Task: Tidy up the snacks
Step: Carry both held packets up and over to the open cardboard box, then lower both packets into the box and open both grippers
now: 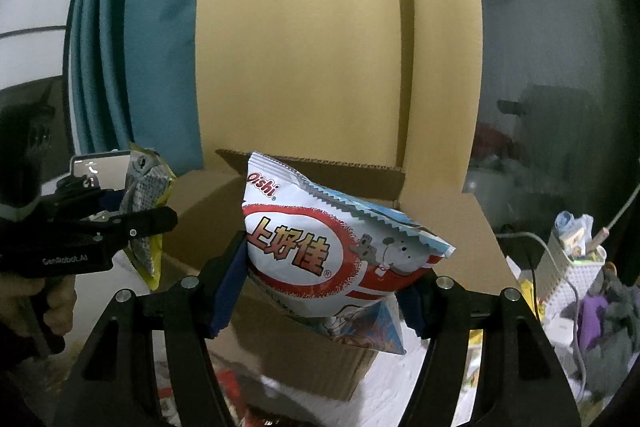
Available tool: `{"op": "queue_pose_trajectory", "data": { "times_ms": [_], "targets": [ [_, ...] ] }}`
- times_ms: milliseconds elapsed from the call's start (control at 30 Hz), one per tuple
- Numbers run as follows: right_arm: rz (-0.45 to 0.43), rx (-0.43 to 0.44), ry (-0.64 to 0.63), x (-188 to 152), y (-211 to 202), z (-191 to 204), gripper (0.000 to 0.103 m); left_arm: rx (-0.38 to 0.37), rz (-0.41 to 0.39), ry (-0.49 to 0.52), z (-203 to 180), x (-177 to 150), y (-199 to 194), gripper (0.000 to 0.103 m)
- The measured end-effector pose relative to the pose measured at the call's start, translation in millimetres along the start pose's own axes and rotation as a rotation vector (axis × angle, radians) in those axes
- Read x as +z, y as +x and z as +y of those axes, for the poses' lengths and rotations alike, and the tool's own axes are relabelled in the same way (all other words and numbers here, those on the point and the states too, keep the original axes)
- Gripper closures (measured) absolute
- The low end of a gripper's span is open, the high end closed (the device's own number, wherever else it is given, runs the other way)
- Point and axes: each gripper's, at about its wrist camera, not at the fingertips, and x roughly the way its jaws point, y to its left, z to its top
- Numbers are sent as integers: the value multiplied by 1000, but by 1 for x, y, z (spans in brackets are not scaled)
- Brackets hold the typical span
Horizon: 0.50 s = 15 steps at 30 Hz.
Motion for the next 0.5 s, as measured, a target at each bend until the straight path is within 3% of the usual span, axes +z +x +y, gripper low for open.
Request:
{"op": "queue_pose_trajectory", "data": {
  "times_ms": [400,500],
  "targets": [
    [36,-12,42,20,63,-21,33,17,63,-62,25,20,55,39],
    [55,-7,59,23,77,-23,33,8,86,-110,33,24,69,33]
  ]
}}
